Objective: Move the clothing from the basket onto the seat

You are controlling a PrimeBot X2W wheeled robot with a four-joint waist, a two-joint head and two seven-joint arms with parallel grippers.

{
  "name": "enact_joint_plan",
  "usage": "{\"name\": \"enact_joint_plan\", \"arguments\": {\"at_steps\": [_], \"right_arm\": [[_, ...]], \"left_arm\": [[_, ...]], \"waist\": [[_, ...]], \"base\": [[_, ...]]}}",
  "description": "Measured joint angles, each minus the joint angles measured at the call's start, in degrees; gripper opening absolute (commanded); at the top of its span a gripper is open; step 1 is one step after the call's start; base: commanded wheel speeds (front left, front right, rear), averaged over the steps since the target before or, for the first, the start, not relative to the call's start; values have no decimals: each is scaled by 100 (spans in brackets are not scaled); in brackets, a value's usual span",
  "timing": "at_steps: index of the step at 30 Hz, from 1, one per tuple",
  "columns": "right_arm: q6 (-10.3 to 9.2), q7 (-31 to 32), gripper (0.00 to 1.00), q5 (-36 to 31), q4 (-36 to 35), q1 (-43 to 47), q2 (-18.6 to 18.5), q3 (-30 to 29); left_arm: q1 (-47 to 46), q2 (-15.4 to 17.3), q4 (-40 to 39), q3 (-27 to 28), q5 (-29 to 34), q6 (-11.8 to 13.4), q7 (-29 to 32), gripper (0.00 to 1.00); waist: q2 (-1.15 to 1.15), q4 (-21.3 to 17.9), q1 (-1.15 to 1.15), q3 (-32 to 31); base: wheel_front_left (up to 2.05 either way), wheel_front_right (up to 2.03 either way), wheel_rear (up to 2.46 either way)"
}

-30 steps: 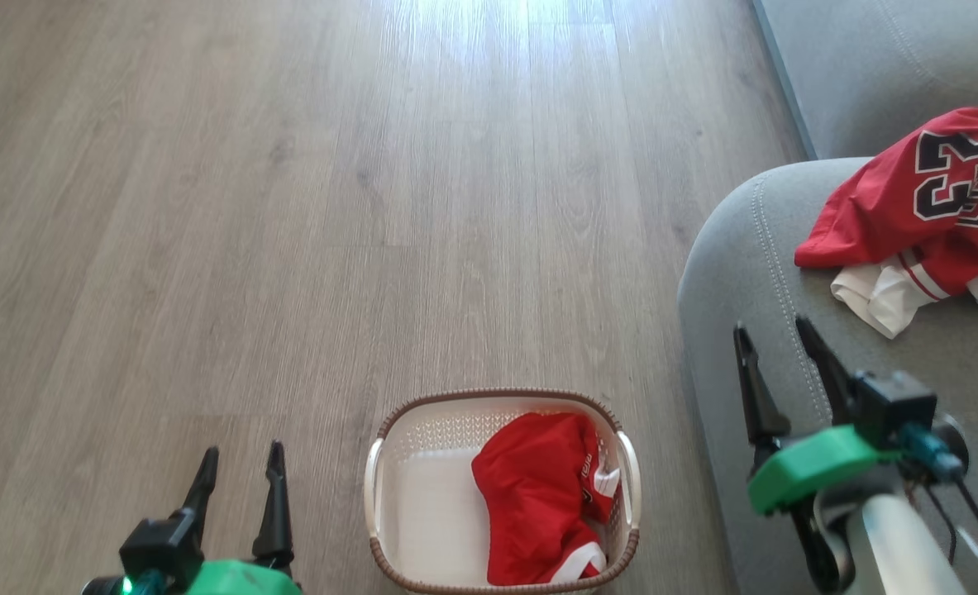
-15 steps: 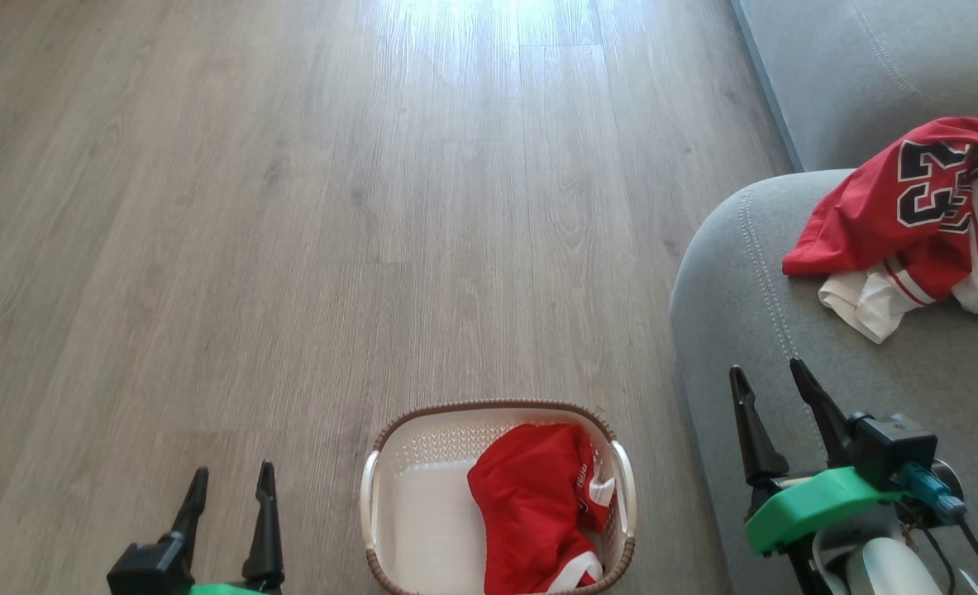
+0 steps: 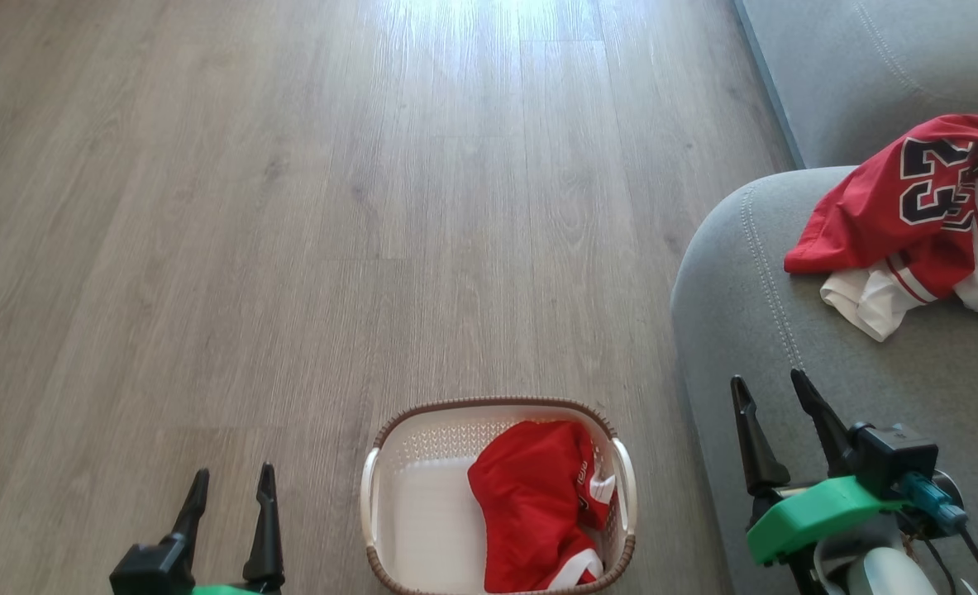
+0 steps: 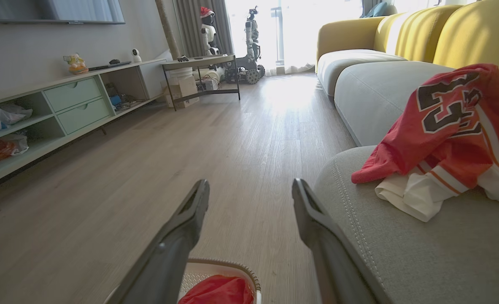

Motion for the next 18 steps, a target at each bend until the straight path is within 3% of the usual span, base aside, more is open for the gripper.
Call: {"name": "enact_joint_plan", "arguments": {"at_steps": [18], "right_arm": [[0,-8,100,13,-103,-9,4,-166]], "left_arm": [[-14,-40,25,87,112,-105,1,100]], "waist": [[0,-51,0,275]], "base": [[0,0,0]]}}
